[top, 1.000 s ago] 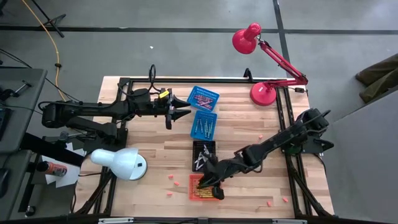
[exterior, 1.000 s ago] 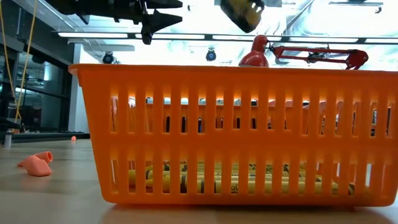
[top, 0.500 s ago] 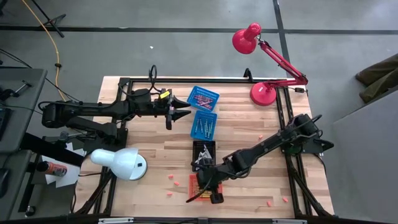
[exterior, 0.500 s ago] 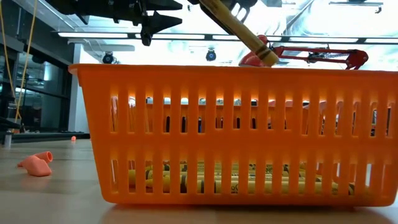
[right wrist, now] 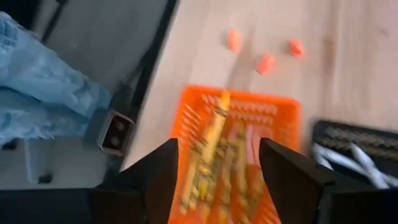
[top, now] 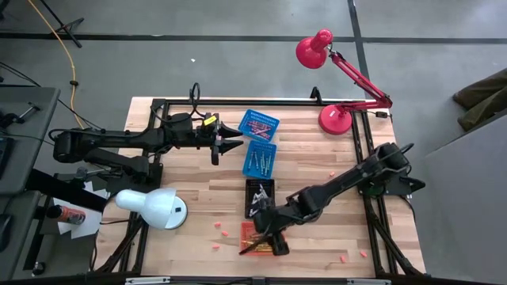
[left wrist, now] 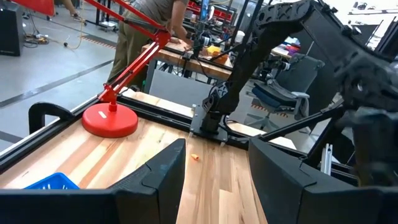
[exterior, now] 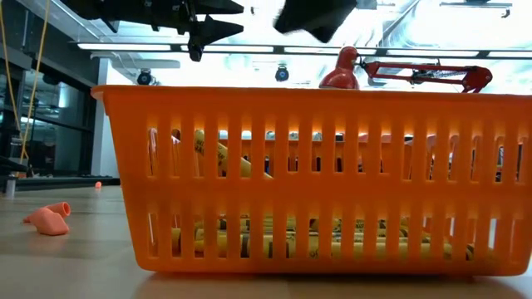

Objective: Sort crayons
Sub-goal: Return to Home Position

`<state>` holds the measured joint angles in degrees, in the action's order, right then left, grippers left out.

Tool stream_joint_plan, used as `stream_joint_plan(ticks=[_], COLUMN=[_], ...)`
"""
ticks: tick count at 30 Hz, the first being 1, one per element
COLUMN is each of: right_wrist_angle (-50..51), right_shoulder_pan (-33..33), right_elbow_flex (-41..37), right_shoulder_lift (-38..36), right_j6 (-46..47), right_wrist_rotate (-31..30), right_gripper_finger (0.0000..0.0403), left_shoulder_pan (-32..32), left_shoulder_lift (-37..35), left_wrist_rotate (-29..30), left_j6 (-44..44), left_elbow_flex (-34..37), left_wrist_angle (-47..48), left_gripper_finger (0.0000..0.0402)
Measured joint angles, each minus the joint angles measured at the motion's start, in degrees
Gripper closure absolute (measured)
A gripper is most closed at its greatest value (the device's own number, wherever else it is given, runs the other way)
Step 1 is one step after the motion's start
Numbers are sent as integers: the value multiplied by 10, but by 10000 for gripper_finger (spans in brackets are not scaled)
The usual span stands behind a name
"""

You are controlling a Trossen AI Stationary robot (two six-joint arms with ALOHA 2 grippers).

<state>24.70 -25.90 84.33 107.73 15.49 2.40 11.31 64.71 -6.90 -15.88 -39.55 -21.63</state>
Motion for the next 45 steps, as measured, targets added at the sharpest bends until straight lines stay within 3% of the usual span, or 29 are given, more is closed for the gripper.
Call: stream_joint_plan(ticks=[6,11,17,20,24,27,34,39,45], right_wrist_angle=[180,221,135,69,-42,-152,-393,-401,-402], right_shoulder_pan=[23,33,29,30,52,102,255,344,408], right_elbow_flex=[-10,-139,-351,-421,-481,-502,-483,-446,-427], right_shoulder_lift=[-58,-165,-342,-414,-473,-490,-488,-488,-488], right_j6=[-29,42,267,347,380,304,70,-24,-40], right_wrist_rotate=[-53,-66,-70,-106,-226,-259,-101,2,121], right_gripper_finger=[177,187,199,203,204,204,243,309,390], left_shoulder_pan=[0,0,0,0,0,0,0,0,0], left_shoulder_lift=[0,0,0,0,0,0,0,0,0], left_wrist_rotate=[0,0,0,0,0,3,6,10,31], left_j6=[0,0,0,0,0,0,-44,-49,-92], left_elbow_flex=[0,0,0,0,0,0,0,0,0], left_wrist_angle=[4,7,10,10,10,7,8,7,-8], left_gripper_finger=[238,238,238,238,238,238,238,238,238])
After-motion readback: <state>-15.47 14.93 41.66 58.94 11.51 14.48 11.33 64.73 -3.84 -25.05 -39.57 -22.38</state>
